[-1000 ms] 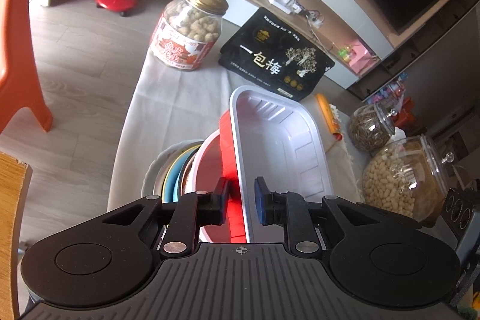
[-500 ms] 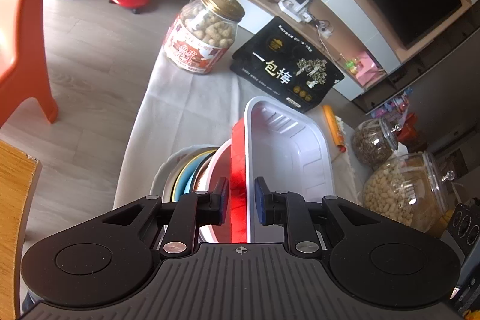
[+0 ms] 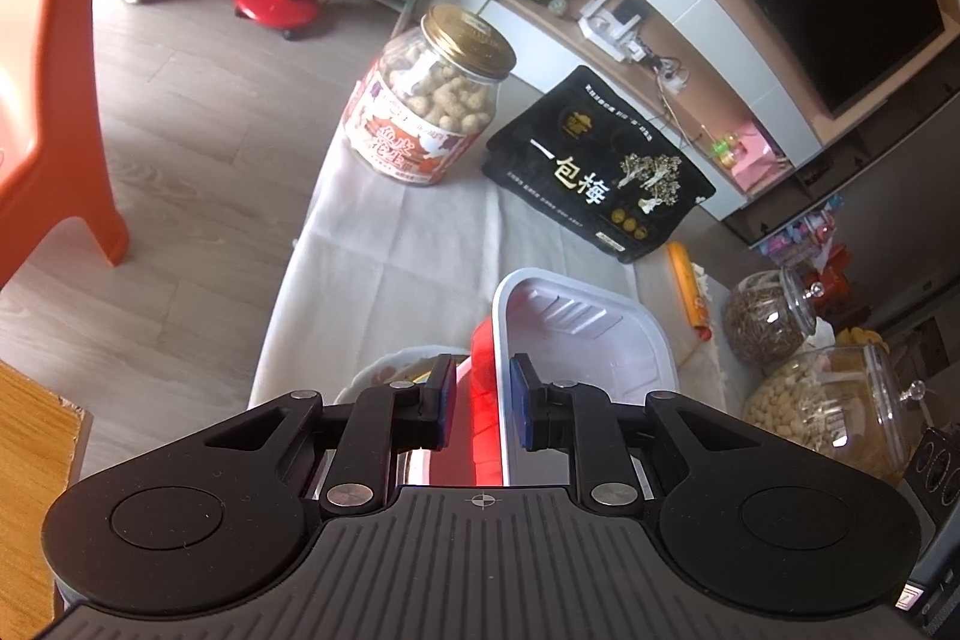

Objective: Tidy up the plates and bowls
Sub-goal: 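Carry the tray onto the bowl stack with the left gripper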

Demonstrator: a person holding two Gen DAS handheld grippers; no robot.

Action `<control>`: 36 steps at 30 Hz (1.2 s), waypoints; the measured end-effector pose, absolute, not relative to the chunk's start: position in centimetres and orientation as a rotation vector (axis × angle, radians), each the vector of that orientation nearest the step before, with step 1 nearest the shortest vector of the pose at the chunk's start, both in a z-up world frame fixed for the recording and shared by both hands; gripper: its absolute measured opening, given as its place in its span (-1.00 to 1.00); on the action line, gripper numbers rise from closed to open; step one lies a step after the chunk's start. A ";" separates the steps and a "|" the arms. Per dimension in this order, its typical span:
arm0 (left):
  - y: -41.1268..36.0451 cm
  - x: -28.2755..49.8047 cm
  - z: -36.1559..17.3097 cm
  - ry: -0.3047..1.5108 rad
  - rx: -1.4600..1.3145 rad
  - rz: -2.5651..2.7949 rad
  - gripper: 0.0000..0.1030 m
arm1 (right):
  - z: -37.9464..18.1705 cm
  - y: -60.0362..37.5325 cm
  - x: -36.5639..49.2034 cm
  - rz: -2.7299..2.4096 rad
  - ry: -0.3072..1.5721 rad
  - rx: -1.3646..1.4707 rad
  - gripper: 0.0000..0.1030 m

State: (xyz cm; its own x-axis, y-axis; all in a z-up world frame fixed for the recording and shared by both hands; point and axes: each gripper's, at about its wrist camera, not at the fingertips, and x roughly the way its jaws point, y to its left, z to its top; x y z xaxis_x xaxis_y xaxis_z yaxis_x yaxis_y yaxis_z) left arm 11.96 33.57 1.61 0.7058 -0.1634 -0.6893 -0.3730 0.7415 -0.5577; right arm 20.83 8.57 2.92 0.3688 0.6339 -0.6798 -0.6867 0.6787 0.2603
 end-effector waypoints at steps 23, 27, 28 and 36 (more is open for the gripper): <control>31.5 11.7 2.6 0.818 -0.691 0.052 -0.57 | 2.8 7.0 19.2 0.886 0.872 -0.027 -0.46; 31.5 11.6 2.6 0.805 -0.682 0.058 -0.57 | 3.0 7.5 18.9 0.877 0.857 -0.044 -0.46; 31.7 11.6 2.5 0.806 -0.689 0.059 -0.57 | 3.0 7.6 18.9 0.876 0.855 -0.044 -0.46; 31.9 11.6 1.9 0.827 -0.694 0.084 -0.57 | 3.0 7.9 18.6 0.865 0.840 -0.065 -0.46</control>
